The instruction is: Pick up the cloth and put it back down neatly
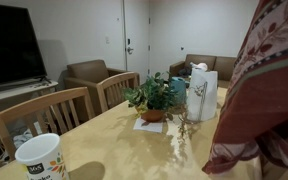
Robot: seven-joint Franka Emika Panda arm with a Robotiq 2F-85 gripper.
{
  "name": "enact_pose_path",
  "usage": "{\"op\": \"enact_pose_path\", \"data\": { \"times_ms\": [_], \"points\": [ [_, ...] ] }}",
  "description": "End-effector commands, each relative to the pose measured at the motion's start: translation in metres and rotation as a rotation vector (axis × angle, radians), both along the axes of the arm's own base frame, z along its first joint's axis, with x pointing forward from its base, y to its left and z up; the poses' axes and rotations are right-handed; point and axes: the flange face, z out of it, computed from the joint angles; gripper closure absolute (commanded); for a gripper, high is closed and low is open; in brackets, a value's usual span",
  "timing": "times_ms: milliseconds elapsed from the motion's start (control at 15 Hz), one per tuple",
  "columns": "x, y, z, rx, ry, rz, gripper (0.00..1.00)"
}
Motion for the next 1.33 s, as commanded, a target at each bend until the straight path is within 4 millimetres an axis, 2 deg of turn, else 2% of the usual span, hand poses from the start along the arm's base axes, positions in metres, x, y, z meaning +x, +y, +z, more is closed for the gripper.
{"op": "enact_pose_path", "data": {
  "times_ms": [0,533,933,1267],
  "points": [
    [-0.004,-0.007,0.022,0.065,-0.071,-0.02,0.99],
    [0.0,-0.027,0.012,0.026,0.054,-0.097,0.99],
    [-0.01,-0.047,-0.01,-0.091,0.235,-0.23,0.99],
    [-0.016,-0.052,-0.022,-0.124,0.384,-0.248,0.99]
  ]
}}
